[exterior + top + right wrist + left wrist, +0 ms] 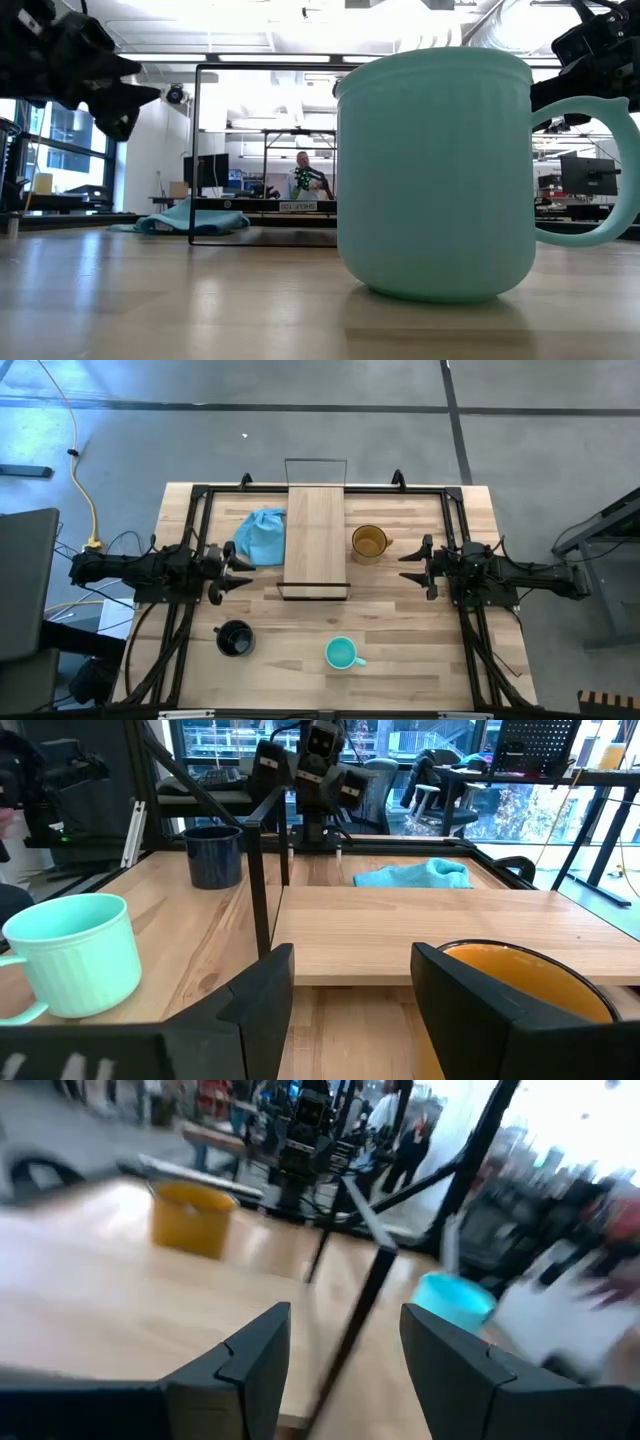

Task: Stack small to large cups/mugs on shelf
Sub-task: Put the light blue mug on the shelf

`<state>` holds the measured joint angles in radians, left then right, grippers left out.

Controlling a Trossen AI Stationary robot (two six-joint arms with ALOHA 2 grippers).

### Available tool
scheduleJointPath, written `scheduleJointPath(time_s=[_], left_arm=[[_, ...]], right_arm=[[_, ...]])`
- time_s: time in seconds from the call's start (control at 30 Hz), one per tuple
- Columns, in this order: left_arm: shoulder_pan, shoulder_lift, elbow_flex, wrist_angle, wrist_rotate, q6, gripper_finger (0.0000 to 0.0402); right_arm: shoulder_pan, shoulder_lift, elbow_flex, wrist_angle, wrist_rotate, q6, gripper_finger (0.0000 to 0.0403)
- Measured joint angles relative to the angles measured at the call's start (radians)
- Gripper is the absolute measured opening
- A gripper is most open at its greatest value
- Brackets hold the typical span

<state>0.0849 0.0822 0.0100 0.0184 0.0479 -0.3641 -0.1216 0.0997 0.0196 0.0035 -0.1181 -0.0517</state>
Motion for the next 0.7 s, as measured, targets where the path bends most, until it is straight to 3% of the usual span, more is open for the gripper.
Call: scheduleJointPath(time_s=[0.2, 0.7], left_arm=[[0.000, 0.000, 0.000, 0.025, -0.004, -0.127, 0.0179], [0.000, -0.001, 0.000, 0.047, -0.015, -0.142, 0.0179]], right_arm=[[0.000, 0.000, 0.000, 0.000, 0.000, 0.000, 0.0195], [-0.002, 0.000, 0.000, -0.008, 0.075, 0.000, 0.0195]])
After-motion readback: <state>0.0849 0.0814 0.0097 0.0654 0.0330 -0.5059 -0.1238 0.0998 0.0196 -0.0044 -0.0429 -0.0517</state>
